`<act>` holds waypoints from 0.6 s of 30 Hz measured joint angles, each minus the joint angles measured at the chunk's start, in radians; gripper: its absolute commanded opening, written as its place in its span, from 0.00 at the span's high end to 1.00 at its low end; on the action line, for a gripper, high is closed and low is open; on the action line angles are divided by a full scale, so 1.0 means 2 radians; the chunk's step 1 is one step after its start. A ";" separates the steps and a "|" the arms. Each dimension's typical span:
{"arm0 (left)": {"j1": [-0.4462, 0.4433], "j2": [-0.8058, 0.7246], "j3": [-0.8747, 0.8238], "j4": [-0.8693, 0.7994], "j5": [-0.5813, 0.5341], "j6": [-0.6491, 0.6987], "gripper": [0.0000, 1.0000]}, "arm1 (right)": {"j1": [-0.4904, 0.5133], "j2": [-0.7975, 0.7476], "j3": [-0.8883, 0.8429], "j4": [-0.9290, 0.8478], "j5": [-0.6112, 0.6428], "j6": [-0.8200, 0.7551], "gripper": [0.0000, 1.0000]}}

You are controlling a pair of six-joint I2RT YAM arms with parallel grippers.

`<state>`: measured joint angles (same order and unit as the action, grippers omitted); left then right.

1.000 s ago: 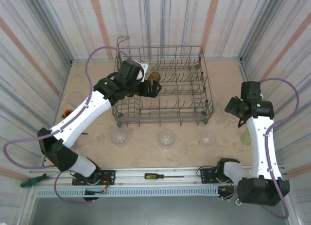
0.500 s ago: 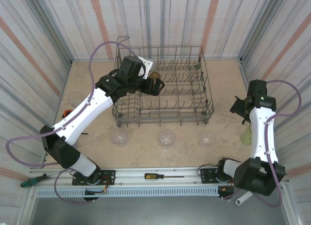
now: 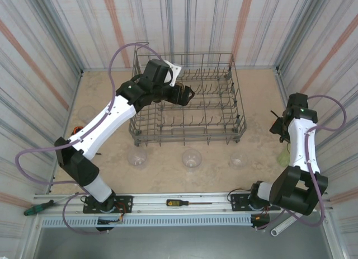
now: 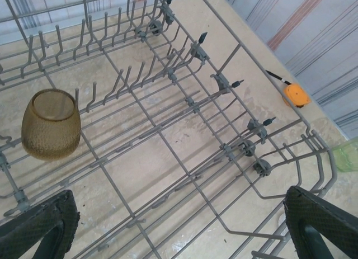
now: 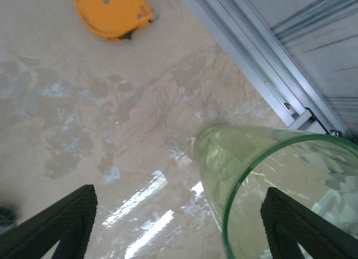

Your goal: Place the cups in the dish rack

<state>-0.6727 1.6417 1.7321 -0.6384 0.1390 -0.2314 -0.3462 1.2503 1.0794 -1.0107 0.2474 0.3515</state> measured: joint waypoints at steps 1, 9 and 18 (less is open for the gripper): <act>0.000 0.006 0.010 -0.002 0.000 0.000 0.01 | -0.003 0.000 -0.006 0.003 -0.001 0.001 0.32; 0.000 0.027 0.049 -0.007 0.010 0.000 0.01 | -0.014 0.009 -0.031 0.024 -0.012 0.001 0.69; 0.000 0.027 0.049 0.002 0.013 -0.001 0.01 | -0.014 0.024 -0.028 0.026 -0.019 0.002 1.00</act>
<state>-0.6727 1.6966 1.8305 -0.6338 0.1658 -0.2333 -0.3737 1.2976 1.0229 -0.9581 0.2085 0.3561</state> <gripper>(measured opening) 0.987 0.076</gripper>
